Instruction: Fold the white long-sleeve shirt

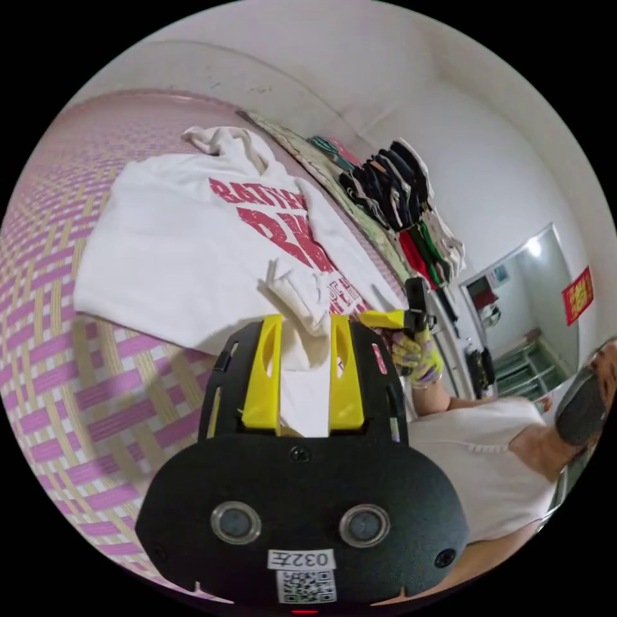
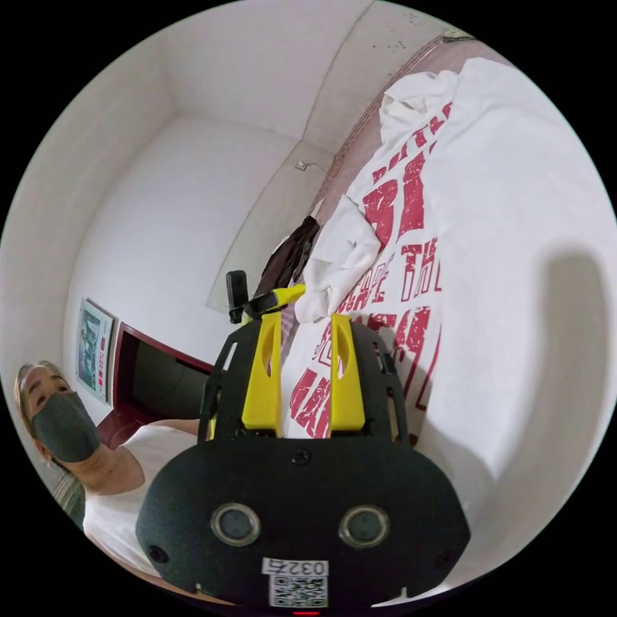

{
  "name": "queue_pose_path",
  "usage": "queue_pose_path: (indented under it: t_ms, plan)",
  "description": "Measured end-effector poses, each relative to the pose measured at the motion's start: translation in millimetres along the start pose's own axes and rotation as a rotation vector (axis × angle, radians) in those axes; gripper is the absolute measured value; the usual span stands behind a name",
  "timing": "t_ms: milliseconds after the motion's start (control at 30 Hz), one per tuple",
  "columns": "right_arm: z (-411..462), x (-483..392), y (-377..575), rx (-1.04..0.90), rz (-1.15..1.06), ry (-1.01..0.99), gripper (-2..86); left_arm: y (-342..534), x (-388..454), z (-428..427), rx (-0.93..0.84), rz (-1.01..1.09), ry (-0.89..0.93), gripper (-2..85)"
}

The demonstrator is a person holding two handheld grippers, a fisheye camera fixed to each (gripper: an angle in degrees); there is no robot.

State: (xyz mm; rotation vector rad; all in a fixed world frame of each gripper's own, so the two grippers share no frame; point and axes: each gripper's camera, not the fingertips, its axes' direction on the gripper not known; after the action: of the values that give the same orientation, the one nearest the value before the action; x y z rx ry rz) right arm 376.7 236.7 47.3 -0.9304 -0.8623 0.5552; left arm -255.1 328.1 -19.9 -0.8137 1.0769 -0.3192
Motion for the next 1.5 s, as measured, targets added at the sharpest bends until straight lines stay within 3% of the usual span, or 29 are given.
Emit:
queue_pose_path:
  t_ms: [233,367,433,500,767,1033,1200,1500]
  plan:
    - [-7,2,9,0.017,-0.006,-0.022,11.3,-34,-9,15,-0.06,-0.064,-0.066,6.2]
    - [-14,7,16,0.04,0.007,-0.052,11.5,-12,41,3,0.074,0.21,0.245,0.8]
    - [-16,10,18,0.048,0.015,-0.068,12.0,2,62,13,0.028,0.288,0.205,0.7]
    - [-17,12,21,0.05,0.021,-0.088,12.9,19,82,39,-0.086,0.348,0.029,1.1]
    - [-7,19,28,-0.022,0.075,-0.077,13.8,48,121,59,-0.158,0.457,-0.086,8.1]
    - [10,4,46,-0.114,0.063,0.053,10.9,103,85,-5,-0.06,0.152,-0.309,7.9]
    - [19,-56,23,-0.119,-0.137,0.203,1.9,160,73,-29,-0.038,0.0,-0.191,8.3]
    - [43,-186,-63,-0.101,-0.394,0.086,0.2,204,83,-18,0.065,-0.102,-0.112,7.4]
